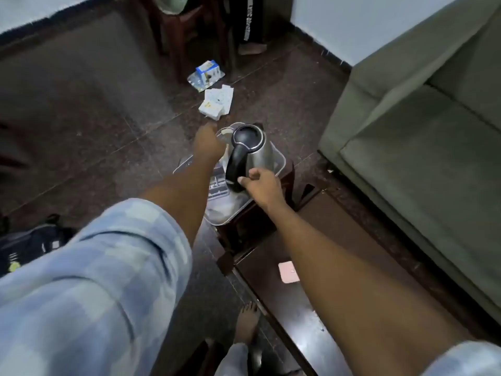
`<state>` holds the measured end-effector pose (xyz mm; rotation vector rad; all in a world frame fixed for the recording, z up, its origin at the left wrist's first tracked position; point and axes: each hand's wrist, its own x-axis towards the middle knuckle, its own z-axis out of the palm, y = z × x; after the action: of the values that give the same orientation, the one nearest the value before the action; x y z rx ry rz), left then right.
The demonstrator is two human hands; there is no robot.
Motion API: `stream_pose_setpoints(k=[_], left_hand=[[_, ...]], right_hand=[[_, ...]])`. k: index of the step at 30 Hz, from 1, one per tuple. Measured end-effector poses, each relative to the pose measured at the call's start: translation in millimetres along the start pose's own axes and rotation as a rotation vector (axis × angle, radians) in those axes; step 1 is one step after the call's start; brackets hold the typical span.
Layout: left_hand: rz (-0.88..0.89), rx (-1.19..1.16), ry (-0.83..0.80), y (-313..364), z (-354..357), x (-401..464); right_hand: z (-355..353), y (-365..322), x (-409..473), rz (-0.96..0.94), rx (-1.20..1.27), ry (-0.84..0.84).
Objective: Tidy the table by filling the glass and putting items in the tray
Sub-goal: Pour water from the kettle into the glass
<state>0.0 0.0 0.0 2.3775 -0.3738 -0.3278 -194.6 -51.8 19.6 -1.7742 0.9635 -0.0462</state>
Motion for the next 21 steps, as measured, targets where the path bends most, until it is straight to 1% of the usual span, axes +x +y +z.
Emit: stream_pose_setpoints(k=[3,5,8,10,13,14,18,21], left_hand=[[0.027,0.139,-0.175,-30.0,15.1,37.9],[0.045,0.182,-0.278,-41.3,28.1,54.5],[0.160,0.223,-0.345,-47.1,40.8,69.6],[0.209,0.271,-0.340,-49.2,47.4,75.1],[0.274,0.356,-0.313,-55.8,56.7,84.8],[0.306,0.354,-0.291,-59.0,59.8,88.4],[0.385,0.283,-0.237,-62.6,63.2,96.3],[0.358,0.254,-0.186,-61.5,63.2,99.4]], right_hand=[[43.0,3.0,21.6,0.064,0.124,0.003],[64.2,4.9,32.9,0.082,0.190,0.010],[85.0,-2.1,47.8,0.167,0.357,0.103],[96.9,-5.0,53.2,0.198,0.432,0.227],[95.7,-6.4,57.6,0.209,0.496,0.499],[89.8,-7.1,57.3,0.201,0.486,0.539],[63.5,-12.9,47.7,0.092,0.434,0.575],[32.1,-15.2,31.6,0.009,0.461,0.588]])
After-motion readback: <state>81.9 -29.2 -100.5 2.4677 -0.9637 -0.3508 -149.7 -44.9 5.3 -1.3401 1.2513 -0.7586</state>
